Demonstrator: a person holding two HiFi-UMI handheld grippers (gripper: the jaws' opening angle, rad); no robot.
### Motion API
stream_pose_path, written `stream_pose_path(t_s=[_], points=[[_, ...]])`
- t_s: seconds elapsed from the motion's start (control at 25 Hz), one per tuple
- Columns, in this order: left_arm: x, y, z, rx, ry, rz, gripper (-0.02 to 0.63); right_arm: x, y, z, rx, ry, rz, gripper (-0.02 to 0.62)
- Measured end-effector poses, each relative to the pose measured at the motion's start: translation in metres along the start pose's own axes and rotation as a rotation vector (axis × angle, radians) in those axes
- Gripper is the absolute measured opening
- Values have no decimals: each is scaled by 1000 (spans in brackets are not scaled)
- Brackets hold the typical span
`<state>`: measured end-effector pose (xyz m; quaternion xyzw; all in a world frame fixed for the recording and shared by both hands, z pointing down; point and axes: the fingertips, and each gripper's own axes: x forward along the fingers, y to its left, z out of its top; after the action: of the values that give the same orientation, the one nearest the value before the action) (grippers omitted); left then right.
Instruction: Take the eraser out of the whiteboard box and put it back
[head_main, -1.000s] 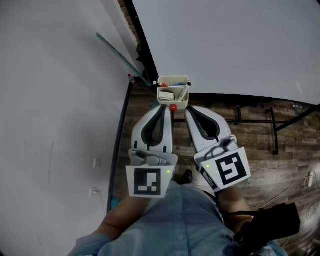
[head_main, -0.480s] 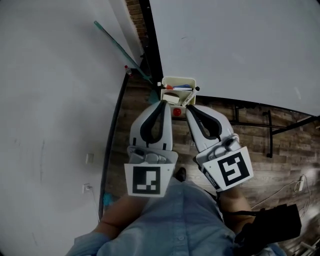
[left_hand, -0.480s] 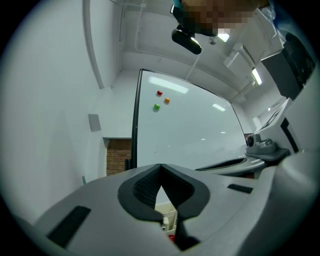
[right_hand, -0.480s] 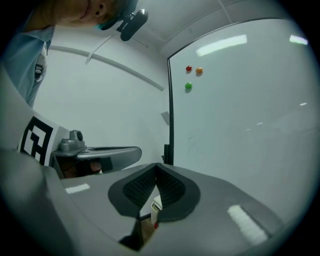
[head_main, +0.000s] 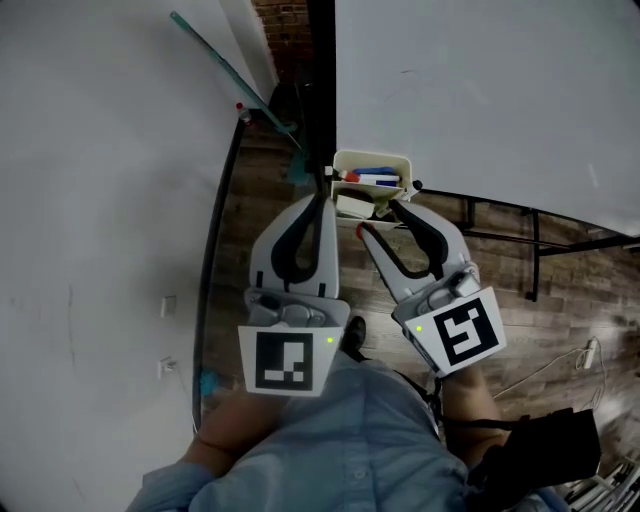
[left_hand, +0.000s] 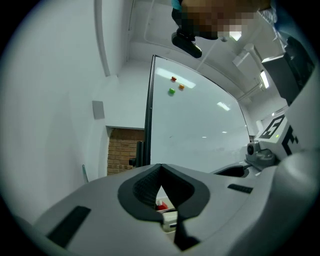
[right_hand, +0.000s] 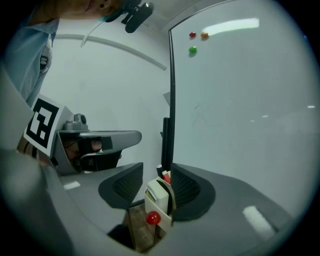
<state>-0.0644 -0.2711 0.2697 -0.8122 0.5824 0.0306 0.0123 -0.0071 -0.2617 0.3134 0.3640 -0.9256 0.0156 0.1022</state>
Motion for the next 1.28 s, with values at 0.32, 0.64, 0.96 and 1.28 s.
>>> stream_pose_path(t_s=[0.32, 0.64, 0.96, 1.28], points=[[23, 20, -23, -14, 50, -22, 5, 37, 0, -30, -128, 138, 63, 203], [43, 33, -42, -40, 83, -39, 5, 60, -2, -61, -183, 267, 96, 209], [55, 35, -50, -52, 95, -49, 5, 65, -3, -73, -244, 356, 100, 165], [39, 28, -34, -29, 72, -43, 5, 51, -7, -44, -175, 236, 58, 146]])
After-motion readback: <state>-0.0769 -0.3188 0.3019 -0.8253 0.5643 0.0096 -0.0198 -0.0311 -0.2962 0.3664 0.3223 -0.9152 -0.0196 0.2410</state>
